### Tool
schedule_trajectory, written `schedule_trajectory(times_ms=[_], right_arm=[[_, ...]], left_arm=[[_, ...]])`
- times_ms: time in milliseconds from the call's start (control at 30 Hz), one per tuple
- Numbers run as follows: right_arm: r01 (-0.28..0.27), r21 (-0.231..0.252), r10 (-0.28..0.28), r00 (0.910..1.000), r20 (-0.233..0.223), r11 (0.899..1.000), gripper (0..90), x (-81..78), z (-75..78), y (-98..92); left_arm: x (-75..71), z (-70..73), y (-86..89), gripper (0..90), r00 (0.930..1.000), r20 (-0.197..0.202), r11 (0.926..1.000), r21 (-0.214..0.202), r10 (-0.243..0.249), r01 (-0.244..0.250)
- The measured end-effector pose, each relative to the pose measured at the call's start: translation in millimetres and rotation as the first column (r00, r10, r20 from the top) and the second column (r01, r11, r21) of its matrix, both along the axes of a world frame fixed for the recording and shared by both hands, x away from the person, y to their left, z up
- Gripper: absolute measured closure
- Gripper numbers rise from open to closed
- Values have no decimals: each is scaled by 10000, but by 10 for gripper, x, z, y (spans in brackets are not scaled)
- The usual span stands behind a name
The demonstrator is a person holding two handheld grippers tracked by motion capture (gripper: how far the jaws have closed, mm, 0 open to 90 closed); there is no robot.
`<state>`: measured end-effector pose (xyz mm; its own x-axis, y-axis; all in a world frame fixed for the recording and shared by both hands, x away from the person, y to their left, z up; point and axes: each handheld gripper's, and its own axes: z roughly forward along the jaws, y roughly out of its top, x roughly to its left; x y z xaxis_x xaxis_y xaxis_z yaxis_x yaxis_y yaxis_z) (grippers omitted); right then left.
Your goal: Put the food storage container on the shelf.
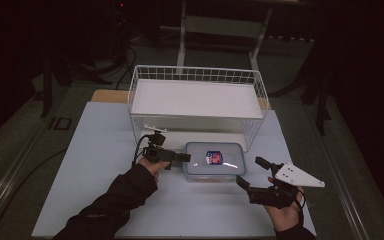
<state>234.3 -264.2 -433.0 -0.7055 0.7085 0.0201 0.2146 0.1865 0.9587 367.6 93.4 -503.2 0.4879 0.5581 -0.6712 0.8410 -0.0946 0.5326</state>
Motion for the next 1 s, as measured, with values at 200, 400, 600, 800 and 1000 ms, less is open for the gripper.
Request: schedule_trajectory(times_ms=[200,400,600,800,1000], right_arm=[[123,-368,-139,9990,-422,9992,106,29,-59,32],[84,-466,-113,9980,-620,9989,107,35,-97,40],[172,-543,-216,9964,-816,9984,128,59,-116,0],[301,-579,-376,9905,-1325,9979,143,178,-150,-101],[414,-358,-500,9560,-2890,9985,158,487,-341,-260]], left_arm=[[81,-160,-23,157,9945,-1045,9996,-277,39,-69],[112,-244,-41,362,9871,-1572,9963,-849,-294,162],[137,-294,-19,438,9821,-1829,9928,-1171,-453,240],[143,-302,-2,469,9807,-1870,9911,-1294,-565,324],[65,-219,7,522,9888,-1194,9898,-1211,-892,746]])
